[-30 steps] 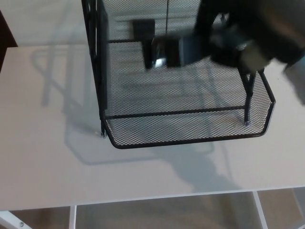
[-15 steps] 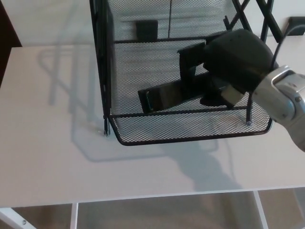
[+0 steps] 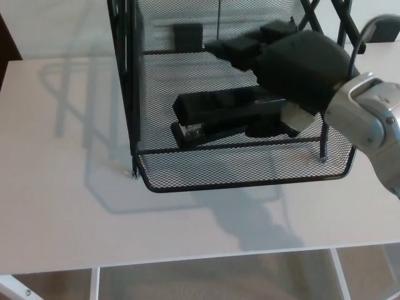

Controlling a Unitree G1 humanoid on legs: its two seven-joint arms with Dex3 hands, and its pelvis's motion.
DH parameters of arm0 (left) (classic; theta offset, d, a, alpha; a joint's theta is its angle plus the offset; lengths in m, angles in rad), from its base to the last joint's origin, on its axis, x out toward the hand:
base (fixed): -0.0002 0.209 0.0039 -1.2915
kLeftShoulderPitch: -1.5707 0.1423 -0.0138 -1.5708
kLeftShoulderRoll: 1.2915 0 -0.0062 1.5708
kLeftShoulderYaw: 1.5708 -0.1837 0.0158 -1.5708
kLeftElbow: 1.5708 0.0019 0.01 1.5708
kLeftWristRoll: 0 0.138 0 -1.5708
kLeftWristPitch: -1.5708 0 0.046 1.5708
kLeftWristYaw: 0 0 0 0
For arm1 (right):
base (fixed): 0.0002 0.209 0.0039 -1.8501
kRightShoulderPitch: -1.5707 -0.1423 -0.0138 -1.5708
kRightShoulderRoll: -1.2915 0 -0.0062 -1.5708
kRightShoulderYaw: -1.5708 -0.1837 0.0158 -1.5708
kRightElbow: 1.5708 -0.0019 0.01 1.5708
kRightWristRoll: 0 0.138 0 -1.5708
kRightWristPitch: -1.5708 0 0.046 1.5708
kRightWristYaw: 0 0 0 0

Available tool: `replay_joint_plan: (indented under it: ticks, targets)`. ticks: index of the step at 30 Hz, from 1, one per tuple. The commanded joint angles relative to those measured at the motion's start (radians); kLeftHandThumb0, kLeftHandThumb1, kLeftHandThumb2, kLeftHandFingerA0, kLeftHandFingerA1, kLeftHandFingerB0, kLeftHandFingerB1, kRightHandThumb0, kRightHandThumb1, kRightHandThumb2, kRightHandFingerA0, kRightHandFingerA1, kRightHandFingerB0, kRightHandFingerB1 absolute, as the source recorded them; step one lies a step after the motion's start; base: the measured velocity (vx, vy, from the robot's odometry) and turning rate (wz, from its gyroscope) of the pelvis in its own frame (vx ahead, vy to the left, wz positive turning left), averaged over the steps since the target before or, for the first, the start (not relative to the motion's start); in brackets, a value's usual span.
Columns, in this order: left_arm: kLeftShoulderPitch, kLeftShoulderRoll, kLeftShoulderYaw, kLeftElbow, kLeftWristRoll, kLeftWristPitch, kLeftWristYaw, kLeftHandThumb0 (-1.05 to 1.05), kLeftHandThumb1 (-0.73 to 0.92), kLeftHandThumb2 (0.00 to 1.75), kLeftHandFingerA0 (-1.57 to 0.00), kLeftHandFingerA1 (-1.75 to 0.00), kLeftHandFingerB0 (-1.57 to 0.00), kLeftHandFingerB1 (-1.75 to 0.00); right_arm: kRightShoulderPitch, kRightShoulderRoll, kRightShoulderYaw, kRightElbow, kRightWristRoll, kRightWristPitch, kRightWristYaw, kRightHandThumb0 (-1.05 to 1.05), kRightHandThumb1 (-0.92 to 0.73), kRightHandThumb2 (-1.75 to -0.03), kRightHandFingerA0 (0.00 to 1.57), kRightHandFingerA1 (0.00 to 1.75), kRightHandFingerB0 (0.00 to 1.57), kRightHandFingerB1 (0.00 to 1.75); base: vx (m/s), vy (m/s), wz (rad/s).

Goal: The robot walks towards a desk on which a file tray is kept in the middle and a stapler is kept to its right. The robot lifts the stapler using its right hand and places it on the file tray.

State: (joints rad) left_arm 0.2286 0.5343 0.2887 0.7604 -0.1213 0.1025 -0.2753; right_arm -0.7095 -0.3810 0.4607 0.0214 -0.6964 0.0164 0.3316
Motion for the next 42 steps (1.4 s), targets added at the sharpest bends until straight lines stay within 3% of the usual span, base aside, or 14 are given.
replay_joint_plan:
  ticks: [1,3,16,17,20,21,24,26,28,30,32,33,36,42]
  targets:
    - [0.013,0.006,0.006,-0.009,0.008,0.031,0.016,-0.57,0.87,0.66,-0.39,-0.5,-0.22,-0.38,-0.046,0.006,-0.055,-0.158,0.041,0.188,0.225,-0.96,-0.54,-0.86,0.0,0.13,0.0,0.0,0.0,0.0,0.0]
    - [0.011,0.009,0.004,0.005,0.01,0.023,0.013,-0.59,0.75,0.96,-0.31,-0.56,-0.18,-0.48,-0.047,-0.009,-0.069,-0.208,0.045,0.21,0.266,-0.97,-0.55,-0.86,0.0,0.1,0.0,0.0,0.0,0.0,0.0]
    - [0.006,0.021,0.019,-0.007,0.002,0.041,0.02,-0.6,0.73,0.96,-0.33,-0.57,-0.17,-0.48,0.176,-0.241,-1.033,-0.633,0.528,0.466,0.477,-0.87,-0.49,-0.81,0.0,0.07,0.0,0.04,0.0,0.0,0.0]
    - [0.002,0.022,0.015,-0.001,0.004,0.037,0.017,-0.6,0.73,0.97,-0.32,-0.56,-0.16,-0.47,0.187,-0.257,-1.131,-0.61,0.532,0.476,0.477,-0.79,-0.49,-0.83,0.19,0.64,0.0,0.1,0.0,0.0,0.0]
    - [0.015,0.028,0.002,-0.016,0.017,0.023,0.005,-0.59,0.75,1.0,-0.33,-0.58,-0.14,-0.48,0.136,-0.299,-1.281,-0.64,0.481,0.813,0.59,-0.81,-0.51,-0.89,0.08,0.53,0.03,0.25,0.0,0.0,0.0]
    - [0.03,0.029,0.005,-0.042,0.013,0.03,0.002,-0.61,0.75,0.98,-0.32,-0.57,-0.14,-0.47,0.162,-0.316,-1.378,-0.623,0.436,0.878,0.609,-0.86,-0.57,-0.82,0.83,1.43,0.07,0.22,0.0,0.0,0.0]
    - [0.02,0.032,0.0,-0.024,0.019,0.023,0.003,-0.6,0.75,0.98,-0.31,-0.56,-0.14,-0.46,0.252,-0.264,-1.51,-0.582,0.499,0.722,0.527,-0.78,-0.62,-0.96,0.92,1.18,0.05,0.23,0.0,0.0,0.0]
    - [-0.001,0.022,0.017,0.018,0.001,0.014,0.006,-0.59,0.74,0.95,-0.3,-0.55,-0.14,-0.46,0.388,-0.129,-1.604,-0.579,0.508,0.588,0.372,-0.64,-0.83,-0.64,0.09,0.57,0.01,0.37,0.0,0.0,0.0]
    - [-0.014,0.023,0.015,0.025,0.003,0.016,0.009,-0.59,0.74,0.97,-0.3,-0.56,-0.13,-0.46,0.453,-0.017,-1.635,-0.593,0.509,0.525,0.239,-0.71,-0.61,-0.94,0.17,0.52,0.07,0.42,0.0,0.0,0.0]
    - [-0.016,0.03,0.017,0.022,0.002,0.025,0.009,-0.6,0.72,0.99,-0.33,-0.57,-0.15,-0.48,0.644,0.124,-1.61,-0.538,0.478,0.313,0.048,-0.51,-0.78,-0.63,0.61,0.82,0.2,0.3,0.0,0.0,0.0]
    - [-0.014,0.031,0.015,0.016,0.004,0.024,0.006,-0.6,0.73,0.99,-0.31,-0.57,-0.13,-0.47,0.722,0.204,-1.612,-0.48,0.525,0.224,-0.03,-0.53,-0.59,-0.87,0.25,0.68,0.17,0.44,0.0,0.0,0.0]
    - [-0.002,0.034,0.011,-0.007,0.006,0.024,-0.004,-0.6,0.75,0.98,-0.28,-0.56,-0.12,-0.47,0.772,0.242,-1.602,-0.432,0.54,0.149,-0.079,-0.5,-0.75,-0.62,0.71,1.01,0.23,0.33,0.0,0.0,0.0]
    - [0.028,0.038,0.01,-0.074,0.003,0.047,-0.017,-0.59,0.75,0.97,-0.28,-0.55,-0.12,-0.46,0.9,0.296,-1.539,-0.238,0.514,-0.039,-0.193,-0.55,-0.8,-0.62,0.23,0.6,0.27,0.33,0.0,0.0,0.0]
    - [0.019,0.035,-0.002,-0.031,0.022,0.037,0.004,-0.6,0.75,0.97,-0.31,-0.56,-0.16,-0.47,1.169,0.194,-1.215,0.167,0.137,-0.365,-0.601,-0.6,-0.75,-0.68,0.34,0.5,0.33,0.34,0.0,0.0,0.0]
